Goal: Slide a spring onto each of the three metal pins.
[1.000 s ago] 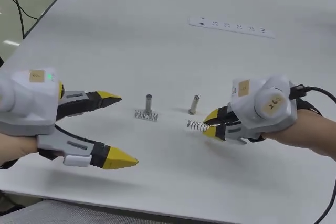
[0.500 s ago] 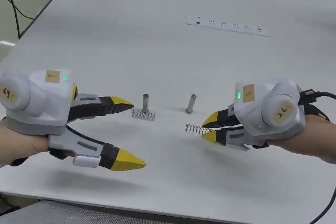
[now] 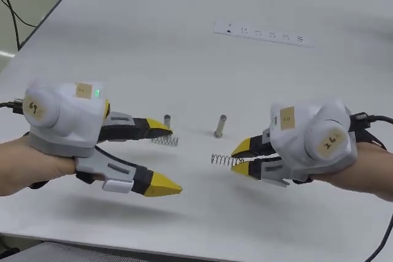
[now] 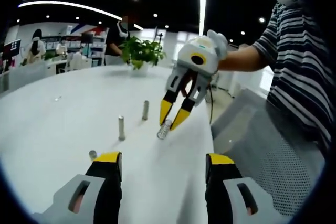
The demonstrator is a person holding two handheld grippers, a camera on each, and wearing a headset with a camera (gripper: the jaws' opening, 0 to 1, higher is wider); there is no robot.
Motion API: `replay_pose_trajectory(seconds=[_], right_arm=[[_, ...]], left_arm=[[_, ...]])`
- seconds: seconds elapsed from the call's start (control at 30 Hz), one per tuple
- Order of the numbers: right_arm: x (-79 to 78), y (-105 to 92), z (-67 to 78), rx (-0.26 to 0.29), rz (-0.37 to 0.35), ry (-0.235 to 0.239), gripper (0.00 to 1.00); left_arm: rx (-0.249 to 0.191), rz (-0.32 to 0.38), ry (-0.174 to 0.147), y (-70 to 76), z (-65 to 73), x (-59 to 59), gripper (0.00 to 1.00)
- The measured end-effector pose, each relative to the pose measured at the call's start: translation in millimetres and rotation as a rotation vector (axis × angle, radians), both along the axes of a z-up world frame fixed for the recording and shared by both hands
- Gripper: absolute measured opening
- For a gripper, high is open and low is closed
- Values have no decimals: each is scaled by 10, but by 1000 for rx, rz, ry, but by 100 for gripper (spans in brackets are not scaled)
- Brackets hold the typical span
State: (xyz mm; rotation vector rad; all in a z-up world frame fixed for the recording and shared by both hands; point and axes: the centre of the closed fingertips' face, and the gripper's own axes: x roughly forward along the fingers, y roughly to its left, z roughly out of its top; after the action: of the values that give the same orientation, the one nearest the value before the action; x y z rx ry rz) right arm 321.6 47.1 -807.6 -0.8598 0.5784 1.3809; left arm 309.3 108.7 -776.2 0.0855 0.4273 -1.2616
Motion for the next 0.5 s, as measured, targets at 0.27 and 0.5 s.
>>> replay_pose_trajectory(seconds=[0.27, 0.5], right_arm=[[-22, 19, 51, 8, 1, -7, 7], [-54, 31, 113, 19, 8, -11, 7]], left_arm=[[-13, -40, -14, -259, 6, 55, 48], [2, -78, -22, -402, -43, 28, 42]])
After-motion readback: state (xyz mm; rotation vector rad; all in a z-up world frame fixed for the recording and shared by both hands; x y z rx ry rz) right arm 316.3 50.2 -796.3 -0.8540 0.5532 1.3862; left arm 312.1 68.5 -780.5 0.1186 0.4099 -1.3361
